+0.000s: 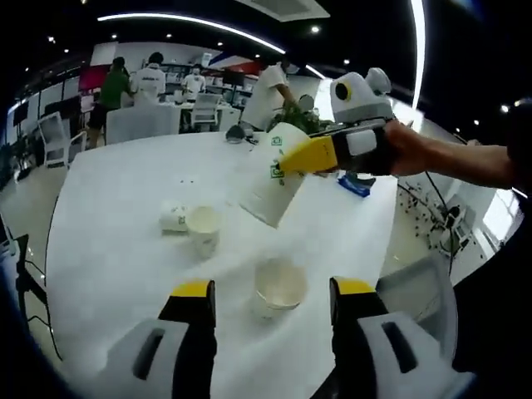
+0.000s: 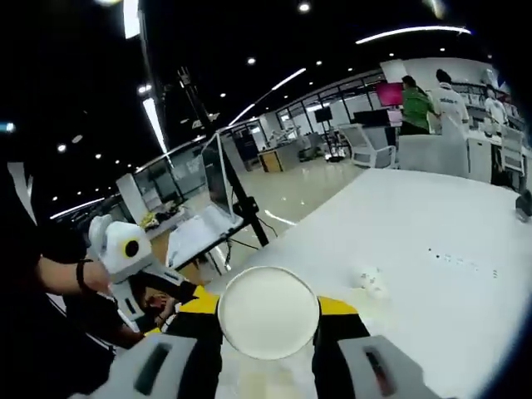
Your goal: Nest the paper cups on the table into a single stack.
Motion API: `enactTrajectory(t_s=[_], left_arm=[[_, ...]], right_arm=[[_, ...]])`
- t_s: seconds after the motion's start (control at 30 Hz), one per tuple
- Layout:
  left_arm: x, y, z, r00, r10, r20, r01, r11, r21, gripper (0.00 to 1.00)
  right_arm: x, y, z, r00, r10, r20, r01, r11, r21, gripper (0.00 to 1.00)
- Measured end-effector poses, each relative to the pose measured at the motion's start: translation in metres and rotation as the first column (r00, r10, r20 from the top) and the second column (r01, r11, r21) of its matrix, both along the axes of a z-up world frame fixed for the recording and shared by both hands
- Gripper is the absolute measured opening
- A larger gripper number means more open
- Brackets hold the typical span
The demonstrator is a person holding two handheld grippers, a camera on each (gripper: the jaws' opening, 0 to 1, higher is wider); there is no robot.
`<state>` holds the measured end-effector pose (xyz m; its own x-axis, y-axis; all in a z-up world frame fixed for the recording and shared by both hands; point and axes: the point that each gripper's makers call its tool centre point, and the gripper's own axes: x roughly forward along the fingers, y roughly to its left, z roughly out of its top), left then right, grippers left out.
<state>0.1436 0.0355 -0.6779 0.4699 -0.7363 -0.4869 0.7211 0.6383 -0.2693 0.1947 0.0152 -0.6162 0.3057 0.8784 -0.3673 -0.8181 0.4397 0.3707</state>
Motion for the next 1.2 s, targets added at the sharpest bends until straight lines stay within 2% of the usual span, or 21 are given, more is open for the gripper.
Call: enactTrajectory(t_s=[0.1,0.2,0.27,0.33,0.47,0.57,0.67,0.87,1.2], left_arm=[[0.002,-0.005,0.009,1.000,0.001,0.028,0.000,0.999,-0.038,0.51],[0.005,-0.007,0.020,0.998,0.013,0.065,-0.007,0.997,-0.083,0.47],[0.007,-0.006,0.029,0.995,0.026,0.100,-0.014,0.993,-0.116,0.45],[0.010,-0.004,0.039,0.991,0.037,0.128,-0.017,0.988,-0.153,0.41],[0.008,-0.007,0.056,0.984,0.028,0.176,0.006,0.982,-0.186,0.36],[0.009,-0.010,0.060,0.979,0.004,0.206,0.034,0.983,-0.181,0.34],[0.008,-0.014,0.063,0.973,-0.015,0.229,0.054,0.985,-0.165,0.30],[0.015,-0.007,0.064,0.969,-0.005,0.248,0.050,0.983,-0.177,0.18],[0.002,-0.010,0.071,0.959,-0.042,0.279,0.096,0.978,-0.183,0.03]], right_arm=[[-0.013,0.017,0.010,1.000,0.029,-0.002,-0.029,0.999,0.034,0.41],[-0.022,0.029,0.018,0.998,0.038,-0.054,-0.032,0.994,0.109,0.41],[-0.022,0.030,0.022,0.996,0.034,-0.086,-0.021,0.988,0.152,0.41],[-0.021,0.029,0.022,0.995,0.033,-0.094,-0.018,0.987,0.161,0.41],[-0.024,0.031,0.023,0.991,0.041,-0.125,-0.017,0.982,0.189,0.41],[-0.027,0.035,0.029,0.987,0.049,-0.155,-0.011,0.971,0.238,0.41],[-0.029,0.038,0.032,0.984,0.066,-0.165,-0.022,0.966,0.256,0.41],[-0.029,0.039,0.038,0.984,0.069,-0.165,-0.023,0.963,0.267,0.41],[-0.035,0.039,0.035,0.983,0.087,-0.160,-0.043,0.965,0.259,0.43]])
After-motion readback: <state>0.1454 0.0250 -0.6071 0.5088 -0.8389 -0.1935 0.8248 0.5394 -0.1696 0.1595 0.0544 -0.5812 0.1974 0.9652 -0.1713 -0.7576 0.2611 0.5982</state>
